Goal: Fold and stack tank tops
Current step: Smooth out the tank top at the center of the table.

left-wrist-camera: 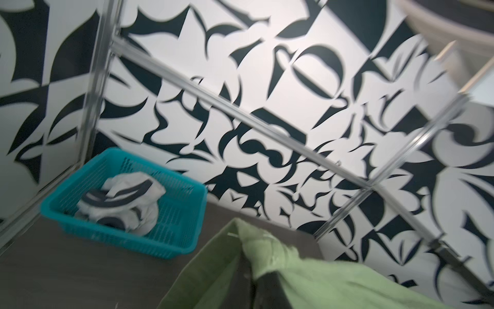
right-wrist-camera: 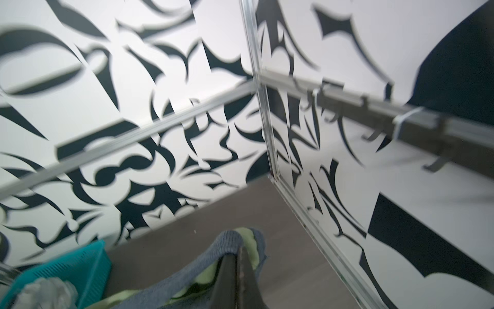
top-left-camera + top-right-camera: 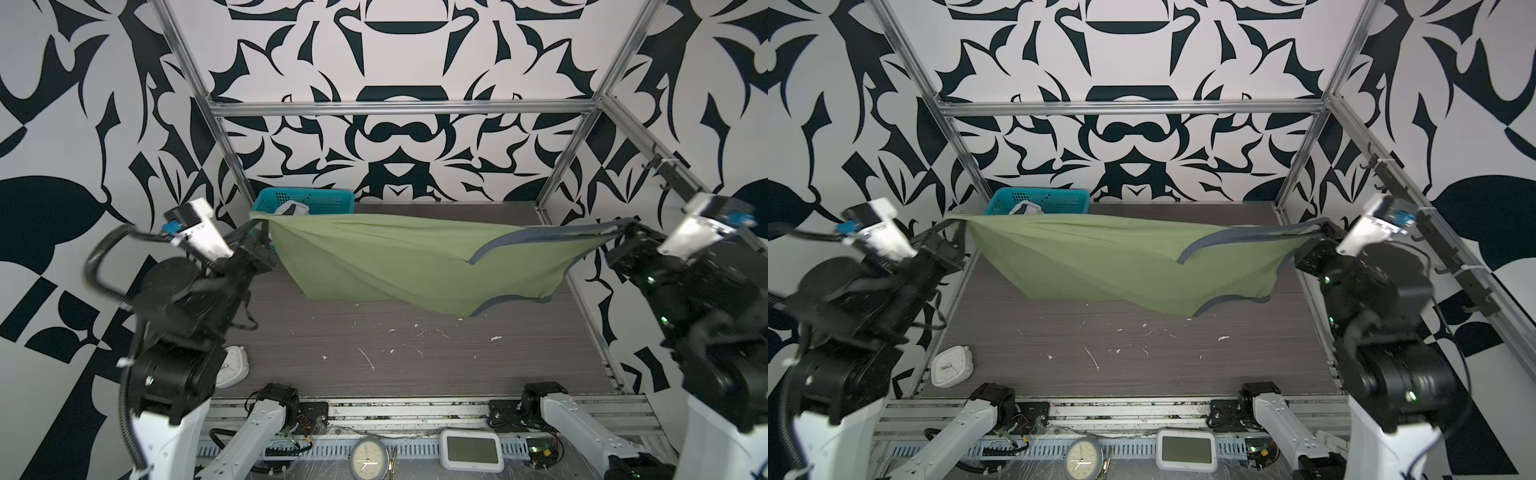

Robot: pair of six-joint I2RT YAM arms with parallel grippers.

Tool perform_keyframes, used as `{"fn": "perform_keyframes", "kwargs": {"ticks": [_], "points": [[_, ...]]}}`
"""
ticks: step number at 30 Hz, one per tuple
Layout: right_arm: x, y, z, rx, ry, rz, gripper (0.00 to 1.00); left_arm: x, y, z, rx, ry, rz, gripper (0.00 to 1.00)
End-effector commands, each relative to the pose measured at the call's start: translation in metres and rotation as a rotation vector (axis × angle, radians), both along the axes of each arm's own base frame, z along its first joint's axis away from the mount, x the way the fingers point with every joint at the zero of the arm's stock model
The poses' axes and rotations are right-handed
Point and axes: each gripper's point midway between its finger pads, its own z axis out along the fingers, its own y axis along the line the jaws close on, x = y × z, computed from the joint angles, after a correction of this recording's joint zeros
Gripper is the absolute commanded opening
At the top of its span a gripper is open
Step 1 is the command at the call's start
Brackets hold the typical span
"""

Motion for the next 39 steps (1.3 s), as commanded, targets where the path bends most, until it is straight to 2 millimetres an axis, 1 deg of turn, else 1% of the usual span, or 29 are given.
{"fn": "perform_keyframes", "kwargs": {"ticks": [1,2,3,5,6,7,8,10,11,13,15,16,18,19,20,21,23,24,25,27,29,30,32,33,34,36,37,39], "points": [[-0.055,-0.01,0.04,-0.016,-0.167,-0.042,0.0,-0.035,-0.009,0.024,0.017,-0.116,-0.093,0.0],[-0.066,-0.012,0.046,-0.018,-0.188,-0.051,0.0,-0.043,-0.009,0.027,0.014,-0.137,-0.101,0.0],[-0.071,-0.013,0.05,-0.019,-0.2,-0.058,0.0,-0.049,-0.008,0.029,0.011,-0.155,-0.105,0.0],[-0.07,-0.015,0.051,-0.022,-0.196,-0.066,0.0,-0.053,-0.007,0.028,-0.001,-0.172,-0.106,0.0],[-0.064,-0.015,0.048,-0.026,-0.178,-0.071,0.0,-0.048,-0.008,0.024,-0.009,-0.161,-0.108,0.0],[-0.056,-0.017,0.044,-0.027,-0.156,-0.085,0.0,-0.04,-0.009,0.018,-0.013,-0.141,-0.106,0.0],[-0.044,-0.019,0.036,-0.027,-0.12,-0.101,0.0,-0.027,-0.011,0.01,-0.013,-0.103,-0.1,0.0],[-0.015,-0.021,0.016,-0.029,-0.044,-0.122,0.0,0.006,-0.017,-0.015,-0.019,-0.002,-0.092,0.0],[0.002,-0.024,0.002,-0.034,0.009,-0.152,0.0,0.027,-0.021,-0.032,-0.023,0.066,-0.088,0.0],[0.034,-0.029,-0.031,-0.041,0.119,-0.194,0.0,0.066,-0.029,-0.068,-0.029,0.207,-0.079,0.0],[0.071,-0.03,-0.073,-0.043,0.235,-0.215,0.0,0.107,-0.04,-0.115,-0.022,0.371,-0.078,0.0],[0.087,-0.029,-0.095,-0.039,0.288,-0.214,0.0,0.123,-0.045,-0.136,-0.019,0.44,-0.08,0.0],[0.124,-0.023,-0.15,-0.027,0.403,-0.197,0.0,0.157,-0.055,-0.19,-0.002,0.61,-0.075,0.0],[0.138,-0.021,-0.179,-0.022,0.466,-0.193,0.0,0.169,-0.058,-0.212,0.006,0.676,-0.069,0.0],[0.153,-0.018,-0.208,-0.017,0.521,-0.187,0.0,0.184,-0.062,-0.242,0.016,0.761,-0.067,0.0],[0.165,-0.017,-0.239,-0.007,0.584,-0.181,0.0,0.196,-0.067,-0.268,0.021,0.829,-0.075,0.0],[0.184,-0.02,-0.289,0.007,0.692,-0.193,0.0,0.213,-0.073,-0.309,0.025,0.928,-0.071,0.0],[0.191,-0.025,-0.311,0.019,0.747,-0.204,0.03,0.221,-0.077,-0.328,0.02,0.971,-0.075,0.0],[0.197,-0.028,-0.329,0.033,0.792,-0.207,0.1,0.226,-0.081,-0.342,0.012,0.998,-0.086,0.0],[0.208,-0.031,-0.358,0.069,0.867,-0.193,0.3,0.238,-0.088,-0.37,0.003,1.049,-0.103,0.0],[0.214,-0.031,-0.37,0.07,0.901,-0.178,0.42,0.246,-0.092,-0.389,0.003,1.085,-0.107,0.0],[0.214,-0.03,-0.371,0.073,0.908,-0.172,0.5,0.25,-0.092,-0.396,0.006,1.098,-0.102,0.0],[0.213,-0.023,-0.373,0.076,0.916,-0.129,0.61,0.254,-0.091,-0.404,0.011,1.111,-0.093,0.0],[0.212,-0.017,-0.374,0.092,0.919,-0.098,0.68,0.256,-0.092,-0.406,0.014,1.108,-0.091,0.0],[0.21,-0.009,-0.375,0.109,0.918,-0.061,0.72,0.256,-0.091,-0.407,0.017,1.105,-0.089,0.0],[0.208,0.025,-0.382,0.153,0.921,0.08,0.73,0.258,-0.091,-0.408,0.026,1.097,-0.086,0.0],[0.207,0.043,-0.385,0.166,0.921,0.139,0.72,0.258,-0.091,-0.41,0.028,1.098,-0.087,0.0],[0.2,0.087,-0.397,0.186,0.948,0.274,0.69,0.258,-0.091,-0.413,0.032,1.1,-0.091,0.0]]}}
